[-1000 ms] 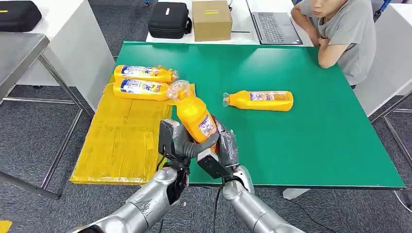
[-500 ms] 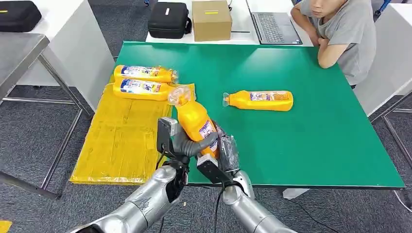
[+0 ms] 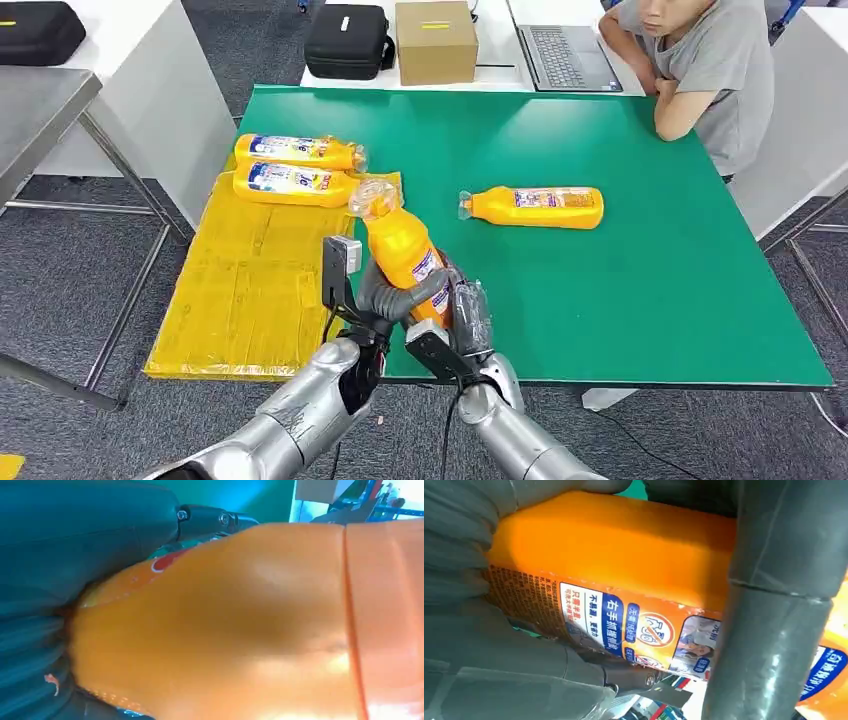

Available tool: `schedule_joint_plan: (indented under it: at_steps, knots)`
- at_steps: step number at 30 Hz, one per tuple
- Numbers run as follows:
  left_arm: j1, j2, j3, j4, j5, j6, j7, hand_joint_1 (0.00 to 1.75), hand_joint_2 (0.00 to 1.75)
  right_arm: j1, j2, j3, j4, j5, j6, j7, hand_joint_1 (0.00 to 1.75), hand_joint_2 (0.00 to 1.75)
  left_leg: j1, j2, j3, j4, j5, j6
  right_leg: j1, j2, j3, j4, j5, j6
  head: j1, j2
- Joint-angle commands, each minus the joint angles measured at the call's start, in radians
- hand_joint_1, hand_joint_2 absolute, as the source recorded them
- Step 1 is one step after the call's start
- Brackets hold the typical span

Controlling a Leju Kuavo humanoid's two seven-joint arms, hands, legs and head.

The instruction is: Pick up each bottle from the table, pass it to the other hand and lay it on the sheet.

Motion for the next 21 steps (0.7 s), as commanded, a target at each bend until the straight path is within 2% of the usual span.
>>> schedule_joint_plan:
  at_steps: [1, 12, 13, 14, 15, 17, 18, 19, 21]
  knots:
    - [-0.051, 0.001, -0.085, 0.004, 0.01, -0.064, 0.005, 1.75, 1.75, -0.022, 0.006, 0.042, 0.056, 0.039, -0.002, -0.002, 1.75, 1.75, 0.002, 0.0, 0.006, 0.001, -0.004, -0.003, 0.002, -0.001, 0.006, 0.001, -0.004, -0.002, 0.0, 0.0]
    - [-0.06, 0.001, -0.098, -0.003, 0.071, -0.012, -0.041, 1.75, 1.75, -0.025, 0.028, 0.071, 0.067, 0.021, 0.014, -0.002, 1.75, 1.75, 0.001, 0.001, 0.003, 0.001, -0.002, -0.002, 0.001, 0.0, 0.003, 0.001, -0.002, -0.002, 0.0, 0.0]
    - [-0.06, 0.001, -0.098, -0.002, 0.071, -0.011, -0.043, 1.75, 1.75, -0.026, 0.029, 0.07, 0.067, 0.018, 0.016, -0.002, 1.66, 1.75, 0.001, 0.001, 0.005, 0.002, -0.003, -0.002, 0.001, 0.0, 0.005, 0.001, -0.003, -0.002, 0.0, 0.0]
    - [-0.06, 0.001, -0.1, -0.001, 0.073, -0.008, -0.048, 1.75, 1.75, -0.028, 0.029, 0.067, 0.071, 0.013, 0.013, -0.002, 1.54, 1.75, 0.001, 0.001, 0.003, 0.001, -0.002, -0.002, 0.001, 0.0, 0.003, 0.001, -0.002, -0.002, 0.0, 0.0]
    - [-0.061, 0.001, -0.101, -0.001, 0.074, -0.008, -0.049, 1.75, 1.75, -0.029, 0.03, 0.065, 0.072, 0.01, 0.012, -0.002, 1.08, 1.75, 0.001, 0.0, 0.002, 0.0, -0.001, -0.001, 0.001, 0.0, 0.002, 0.0, -0.001, -0.001, 0.0, 0.0]
    - [-0.061, 0.001, -0.101, -0.001, 0.074, -0.008, -0.049, 1.75, 1.75, -0.029, 0.03, 0.065, 0.072, 0.01, 0.012, -0.002, 1.08, 1.75, 0.001, 0.0, 0.003, 0.001, -0.002, -0.002, 0.001, 0.0, 0.003, 0.001, -0.002, -0.002, 0.0, 0.0]
    - [-0.061, 0.001, -0.101, -0.001, 0.074, -0.006, -0.051, 1.75, 1.75, -0.028, 0.029, 0.064, 0.07, 0.007, 0.013, -0.002, 0.14, 1.75, 0.001, 0.0, 0.003, 0.001, -0.002, -0.002, 0.001, 0.0, 0.003, 0.001, -0.002, -0.001, 0.0, 0.0]
    - [-0.062, 0.001, -0.101, 0.0, 0.074, -0.005, -0.052, 1.75, 1.75, -0.028, 0.029, 0.062, 0.069, 0.003, 0.014, -0.002, 0.0, 1.75, 0.001, 0.001, 0.005, 0.002, -0.003, -0.002, 0.002, 0.0, 0.005, 0.001, -0.003, -0.002, 0.0, 0.0]
    - [-0.062, 0.001, -0.102, 0.003, 0.076, -0.002, -0.056, 1.75, 1.75, -0.025, 0.028, 0.056, 0.064, -0.003, 0.002, -0.002, 0.0, 1.75, 0.001, 0.0, 0.003, 0.0, -0.002, -0.002, 0.001, 0.0, 0.003, 0.001, -0.002, -0.001, 0.0, 0.0]
